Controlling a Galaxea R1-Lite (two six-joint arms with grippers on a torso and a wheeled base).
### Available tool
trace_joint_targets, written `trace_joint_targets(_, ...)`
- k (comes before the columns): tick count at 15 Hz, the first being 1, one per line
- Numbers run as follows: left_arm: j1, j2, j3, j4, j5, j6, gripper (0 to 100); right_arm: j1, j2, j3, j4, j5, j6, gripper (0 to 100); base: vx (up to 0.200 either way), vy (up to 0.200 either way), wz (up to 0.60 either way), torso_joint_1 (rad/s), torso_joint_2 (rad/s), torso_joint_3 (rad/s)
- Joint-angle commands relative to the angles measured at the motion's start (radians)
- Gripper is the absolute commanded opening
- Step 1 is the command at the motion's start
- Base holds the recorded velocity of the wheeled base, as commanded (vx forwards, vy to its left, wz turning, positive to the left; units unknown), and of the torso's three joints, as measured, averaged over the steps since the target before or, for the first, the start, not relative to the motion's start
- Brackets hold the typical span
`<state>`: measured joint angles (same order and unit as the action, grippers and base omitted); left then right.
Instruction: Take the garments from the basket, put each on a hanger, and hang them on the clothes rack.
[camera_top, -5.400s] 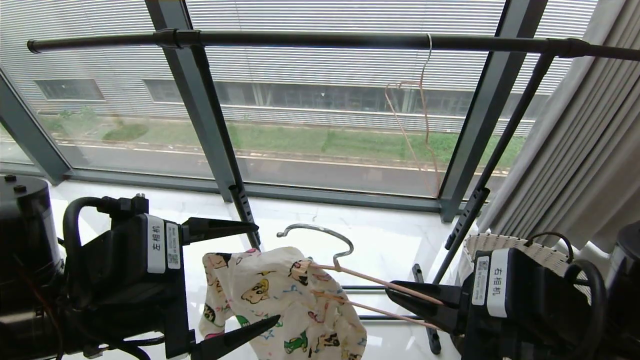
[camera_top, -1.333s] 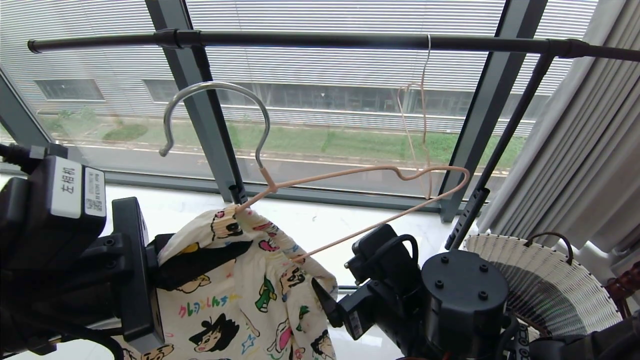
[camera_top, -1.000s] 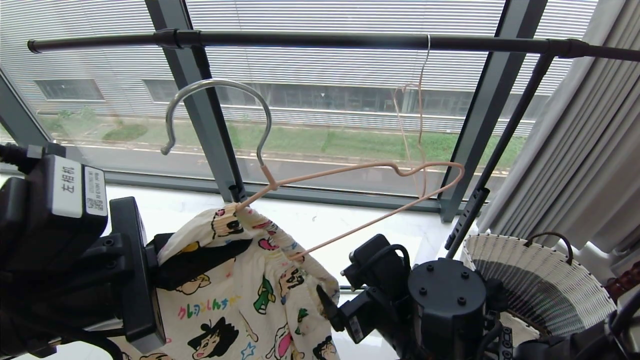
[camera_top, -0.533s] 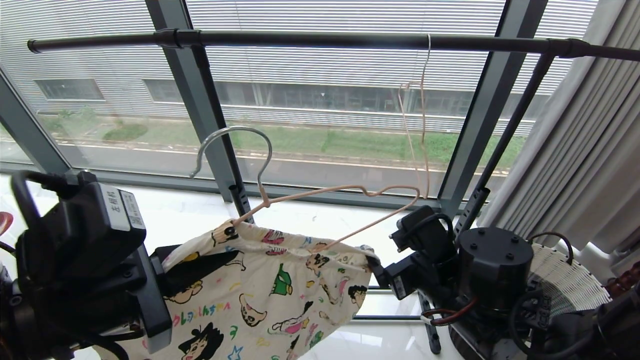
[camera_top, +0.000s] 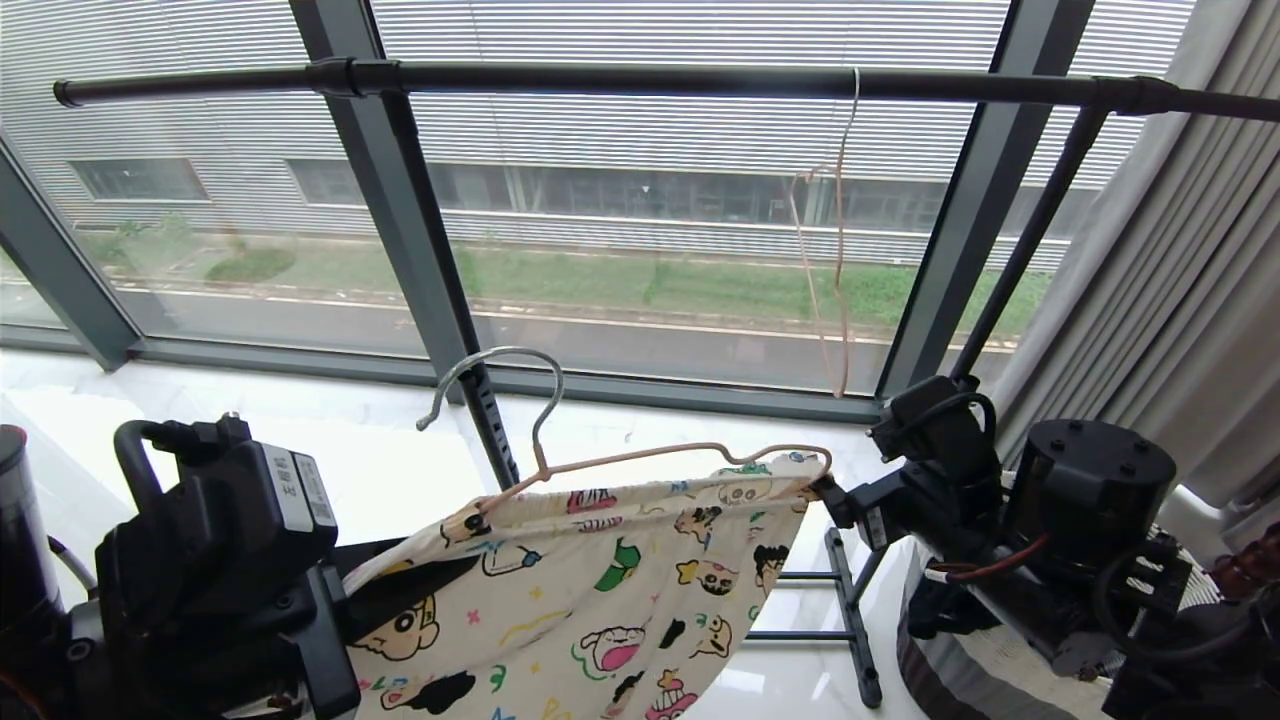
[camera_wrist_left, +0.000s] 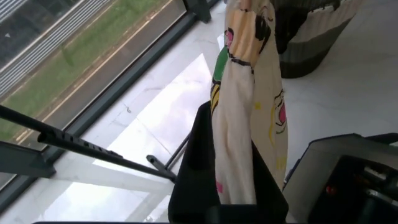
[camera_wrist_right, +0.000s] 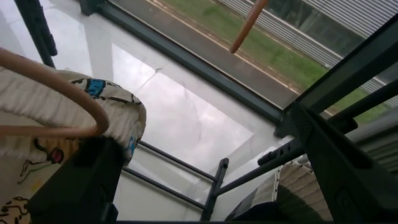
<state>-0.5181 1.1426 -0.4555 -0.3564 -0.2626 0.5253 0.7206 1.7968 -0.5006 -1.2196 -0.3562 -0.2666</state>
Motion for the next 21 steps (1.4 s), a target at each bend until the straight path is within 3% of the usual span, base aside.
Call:
trace_joint_targets(1,0.001,0.005,0.035,0.004,0.0,0.01,0,-0.036,-0.04,-0.009,0.0,0.008,-0.01,100,0.0,0.0,0.0,0.0,0.0,0.0)
trace_joint_targets(6,0.001,0.062,0.083,0.004,0.013,0.047,0,-0.035,-0.063,-0.009,0.0,0.009,-0.014,100,0.0,0.0,0.0,0.0,0.0,0.0)
trace_joint_targets(8,0.01,0.098,0.066,0.0,0.077,0.033,0,-0.013,-0.085,-0.009,0.005,0.009,-0.042,100,0.0,0.0,0.0,0.0,0.0,0.0)
trace_joint_targets(12,0.039,0.114,-0.005,0.0,0.109,-0.079,0,0.085,-0.116,-0.01,0.061,0.014,-0.046,100,0.0,0.0,0.0,0.0,0.0,0.0)
trace_joint_targets(18,0.041,0.115,-0.003,-0.047,0.117,-0.116,0,0.283,-0.157,-0.01,0.144,0.068,-0.089,100,0.0,0.0,0.0,0.0,0.0,0.0)
trace_joint_targets(21,0.013,0.117,-0.002,-0.088,0.109,-0.134,0,0.307,-0.174,-0.039,0.204,0.069,-0.103,100,0.0,0.0,0.0,0.0,0.0,0.0)
